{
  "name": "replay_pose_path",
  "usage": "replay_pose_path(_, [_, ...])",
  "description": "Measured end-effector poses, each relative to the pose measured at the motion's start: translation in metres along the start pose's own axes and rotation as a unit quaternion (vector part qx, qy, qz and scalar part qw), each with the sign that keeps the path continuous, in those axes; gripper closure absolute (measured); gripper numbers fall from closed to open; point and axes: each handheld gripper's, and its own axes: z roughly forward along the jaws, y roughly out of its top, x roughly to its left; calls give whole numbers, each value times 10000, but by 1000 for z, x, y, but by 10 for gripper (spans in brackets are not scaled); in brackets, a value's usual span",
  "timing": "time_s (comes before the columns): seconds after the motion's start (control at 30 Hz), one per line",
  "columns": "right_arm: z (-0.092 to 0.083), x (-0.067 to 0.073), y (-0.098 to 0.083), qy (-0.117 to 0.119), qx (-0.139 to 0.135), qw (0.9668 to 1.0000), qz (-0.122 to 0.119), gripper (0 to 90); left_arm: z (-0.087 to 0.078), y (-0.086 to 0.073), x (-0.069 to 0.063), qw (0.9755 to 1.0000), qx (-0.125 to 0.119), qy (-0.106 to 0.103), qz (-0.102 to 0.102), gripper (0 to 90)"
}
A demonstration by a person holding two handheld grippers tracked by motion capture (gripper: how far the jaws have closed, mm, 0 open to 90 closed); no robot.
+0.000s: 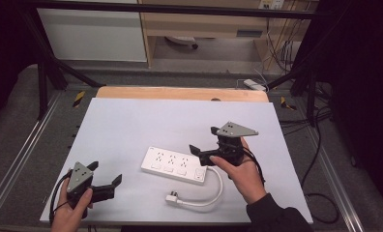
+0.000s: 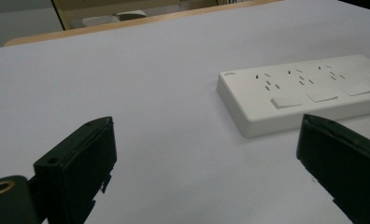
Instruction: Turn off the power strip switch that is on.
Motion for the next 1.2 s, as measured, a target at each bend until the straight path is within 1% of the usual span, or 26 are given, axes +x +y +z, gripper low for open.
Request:
replay_pose_path(0.3, [12, 10, 7, 137, 82, 9998, -86, 32, 0, 0, 0, 10000, 4, -6, 14, 48])
replay_pose_path(0.6, [29, 23, 8, 323, 262, 9989, -196, 34, 0, 0, 0, 10000, 4, -11, 16, 48])
replay_pose_path(0.7, [34, 27, 8, 369, 285, 9987, -223, 34, 0, 0, 0, 10000, 7, -11, 23, 48])
replay_pose_path(0.97, [45, 34, 7, 473, 384, 9978, -258, 33, 0, 0, 0, 10000, 4, -18, 22, 48])
replay_pose_path(1.2, [54, 39, 6, 543, 486, 9971, -206, 36, -1, 0, 0, 10000, 5, -21, 25, 48])
